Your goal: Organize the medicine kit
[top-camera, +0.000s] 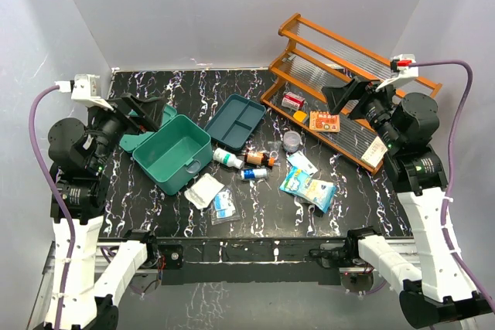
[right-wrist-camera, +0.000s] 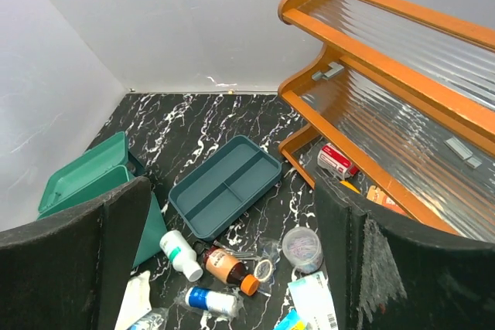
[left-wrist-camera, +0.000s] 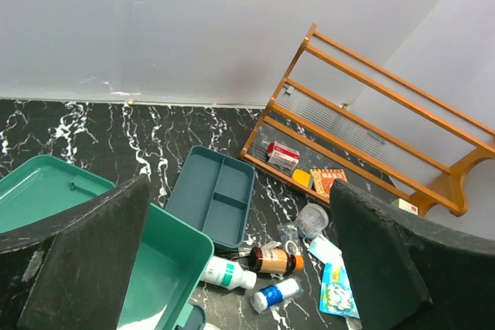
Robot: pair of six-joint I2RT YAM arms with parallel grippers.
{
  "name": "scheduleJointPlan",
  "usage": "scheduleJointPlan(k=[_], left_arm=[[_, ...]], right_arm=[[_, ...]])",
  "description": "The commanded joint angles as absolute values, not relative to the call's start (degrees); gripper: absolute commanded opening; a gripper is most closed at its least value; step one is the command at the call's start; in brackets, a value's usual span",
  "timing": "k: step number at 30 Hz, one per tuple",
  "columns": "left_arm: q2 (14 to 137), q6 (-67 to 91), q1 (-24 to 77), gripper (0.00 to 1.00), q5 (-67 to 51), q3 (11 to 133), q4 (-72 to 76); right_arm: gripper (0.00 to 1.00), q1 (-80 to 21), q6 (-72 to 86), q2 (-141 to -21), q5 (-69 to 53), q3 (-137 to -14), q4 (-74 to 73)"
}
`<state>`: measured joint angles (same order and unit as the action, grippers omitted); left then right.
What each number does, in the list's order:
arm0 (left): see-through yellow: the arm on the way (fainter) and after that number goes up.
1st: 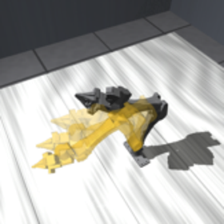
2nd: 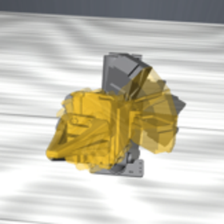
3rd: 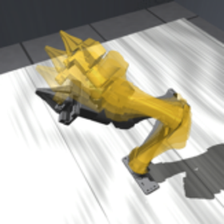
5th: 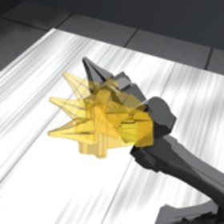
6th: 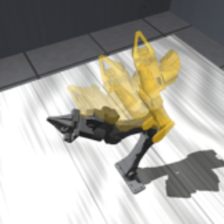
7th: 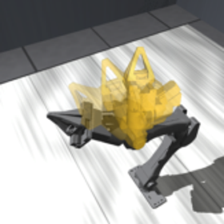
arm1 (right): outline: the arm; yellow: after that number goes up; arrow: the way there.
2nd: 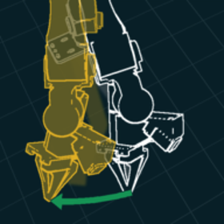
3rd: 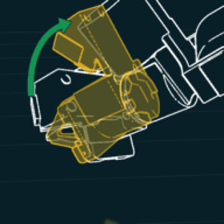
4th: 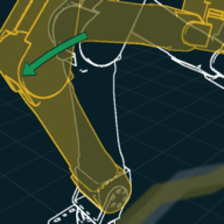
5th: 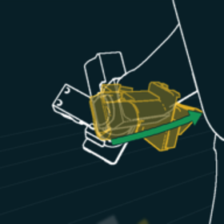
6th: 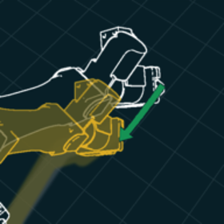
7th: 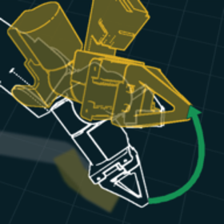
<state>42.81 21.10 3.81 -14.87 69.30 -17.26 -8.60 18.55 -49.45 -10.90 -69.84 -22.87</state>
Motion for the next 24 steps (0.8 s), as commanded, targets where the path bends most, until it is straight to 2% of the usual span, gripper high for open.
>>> scheduleJointPlan(k=[1, 5, 8, 12, 18, 24], left_arm=[[42.2, 21.8, 3.3, 0.99, -19.1, 68.2, -12.4], [42.9, 22.5, 3.8, 0.99, -24.5, 67.3, -10.8], [42.9, 24.7, 4.5, 0.99, -23.7, 67.0, -10.3], [44.2, 21.2, 5.4, 0.99, -28.7, 67.6, -9.4], [46.7, 23.2, 8.0, 0.99, -44.2, 62.4, 0.9], [50.6, 27.8, 10.9, 0.99, -46.9, 57.8, 7.7]], right_arm=[[0.85, -8.2, 19.3, -49.4, -13.8, -69.3, -16.0], [0.85, -8.1, 19.7, -49.5, -15.0, -68.5, -14.6], [0.86, -8.1, 19.9, -49.6, -15.6, -68.1, -13.9], [0.86, -8.2, 20.1, -49.6, -15.6, -67.4, -13.2], [0.86, -8.9, 22.1, -50.8, -17.4, -65.8, -11.9], [0.85, -9.0, 23.9, -51.1, -19.5, -63.0, -10.6]])
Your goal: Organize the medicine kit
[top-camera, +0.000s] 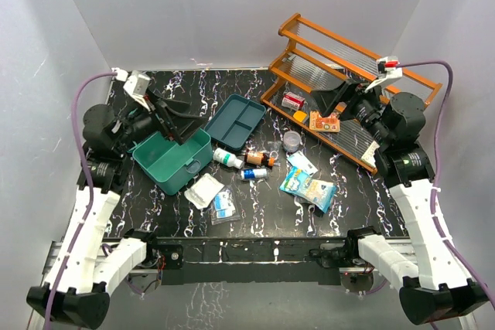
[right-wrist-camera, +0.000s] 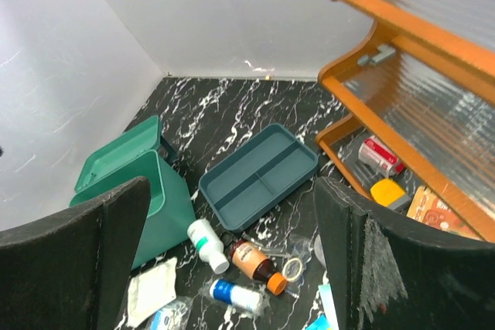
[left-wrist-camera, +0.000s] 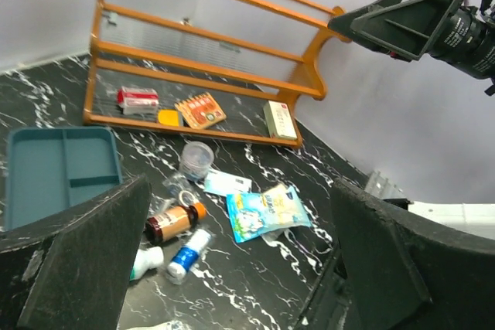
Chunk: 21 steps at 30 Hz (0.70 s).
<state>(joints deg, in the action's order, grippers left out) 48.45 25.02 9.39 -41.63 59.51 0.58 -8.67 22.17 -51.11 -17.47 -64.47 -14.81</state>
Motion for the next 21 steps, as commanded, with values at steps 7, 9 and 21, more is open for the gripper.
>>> scheduleJointPlan(k=[7, 9, 21], left_arm=[[57.7, 16.0, 19.8, 0.89, -40.1, 57.9, -0.2], [60.4, 10.9, 23.7, 0.86, -36.2, 58.6, -4.0], [81.0, -24.4, 35.4, 0.74, -23.0, 61.6, -19.7]], right_arm=[[0.79, -9.0, 25.4, -53.5, -23.0, -59.3, -10.8], [0.78, -9.0, 26.1, -54.1, -23.8, -58.4, -11.0], [0.71, -9.1, 29.8, -53.7, -25.3, -53.2, -8.3]])
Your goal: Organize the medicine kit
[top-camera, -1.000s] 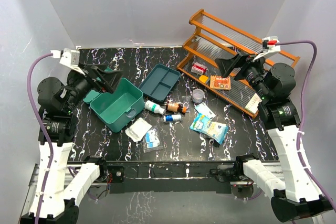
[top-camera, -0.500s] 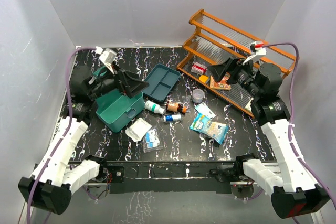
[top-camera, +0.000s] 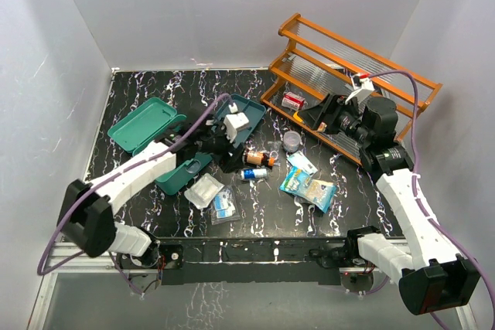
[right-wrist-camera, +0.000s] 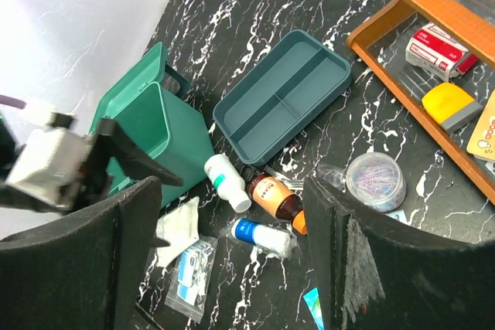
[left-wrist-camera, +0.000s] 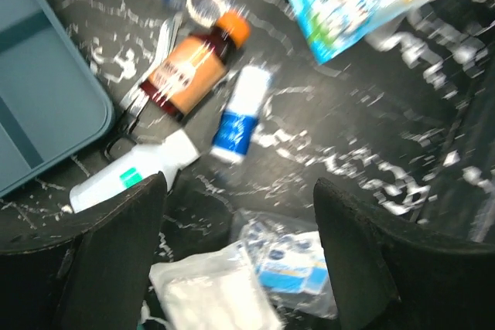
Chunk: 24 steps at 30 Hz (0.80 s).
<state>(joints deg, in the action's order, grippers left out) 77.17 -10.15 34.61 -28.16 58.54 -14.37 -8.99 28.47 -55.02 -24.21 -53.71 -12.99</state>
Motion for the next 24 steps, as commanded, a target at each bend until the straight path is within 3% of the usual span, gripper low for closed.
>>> scheduleJointPlan(k=[1, 11, 16, 24], left_arm=[[82.7, -26.2, 35.6, 0.74, -22.7, 62.4, -21.0], [91.8, -40.6, 35.9, 0.72, -17.4, 67.4, -25.6], [96.5, -43.7, 35.9, 0.64, -15.4, 70.7, -30.7], [99.7, -45.3, 35.9, 0.62, -14.4, 72.9, -30.6]], right_arm=[[0.71, -9.1, 29.9, -53.7, -25.3, -53.0, -8.2], [0.69, -9.1, 30.9, -52.9, -25.4, -50.8, -7.1], [0.69, -9.1, 31.5, -52.0, -25.0, -49.6, -6.2], [0.69, -9.1, 31.8, -52.8, -25.7, -49.7, -5.4]])
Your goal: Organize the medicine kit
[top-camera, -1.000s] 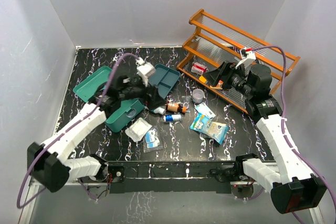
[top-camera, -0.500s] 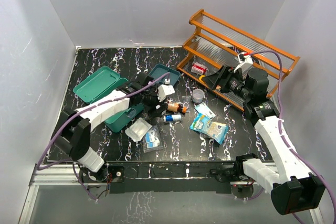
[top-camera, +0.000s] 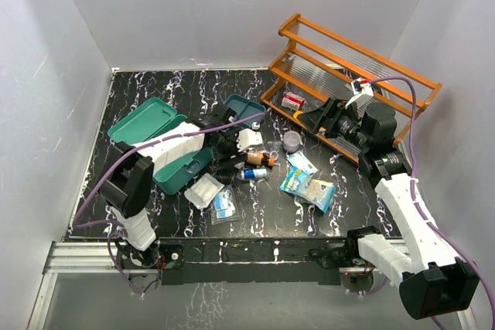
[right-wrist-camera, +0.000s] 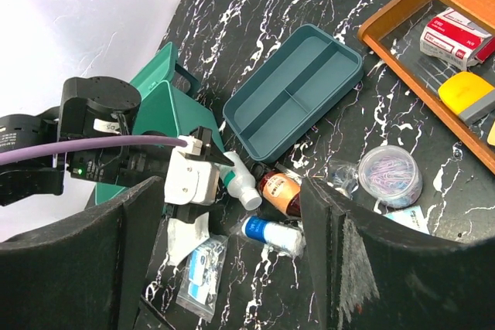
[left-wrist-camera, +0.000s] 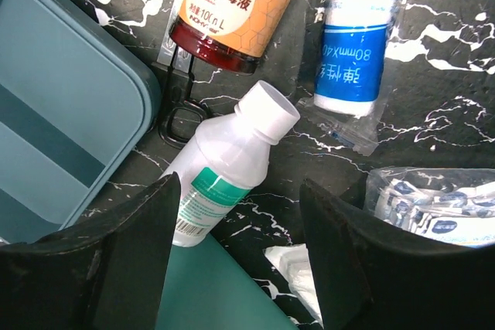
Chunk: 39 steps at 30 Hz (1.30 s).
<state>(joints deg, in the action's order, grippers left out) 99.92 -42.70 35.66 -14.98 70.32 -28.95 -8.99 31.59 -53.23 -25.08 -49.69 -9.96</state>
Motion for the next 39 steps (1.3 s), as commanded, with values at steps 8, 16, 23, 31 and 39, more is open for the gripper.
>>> scheduleJointPlan(k=[8, 16, 23, 31, 39], left_arm=[[103.0, -48.1, 35.9, 0.62, -10.2, 73.7, -30.1], [103.9, -48.1, 36.0, 0.54, -10.6, 73.4, -31.2], [104.5, -47.7, 36.3, 0.53, -12.0, 73.3, -31.2], [106.1, -47.2, 36.3, 0.54, -12.2, 72.9, -29.5], [106.8, -46.7, 36.3, 0.46, -14.1, 73.5, -30.5]], right_arm=[[0.68, -9.1, 32.8, -54.3, -26.7, -49.1, -3.4], [0.64, -9.1, 33.2, -54.3, -26.8, -48.8, -3.0], [0.63, -9.1, 33.2, -54.1, -27.0, -48.5, -2.8], [0.63, -9.1, 33.4, -53.3, -27.0, -47.9, -2.6], [0.63, -9.2, 33.2, -52.5, -26.7, -47.8, -2.7]])
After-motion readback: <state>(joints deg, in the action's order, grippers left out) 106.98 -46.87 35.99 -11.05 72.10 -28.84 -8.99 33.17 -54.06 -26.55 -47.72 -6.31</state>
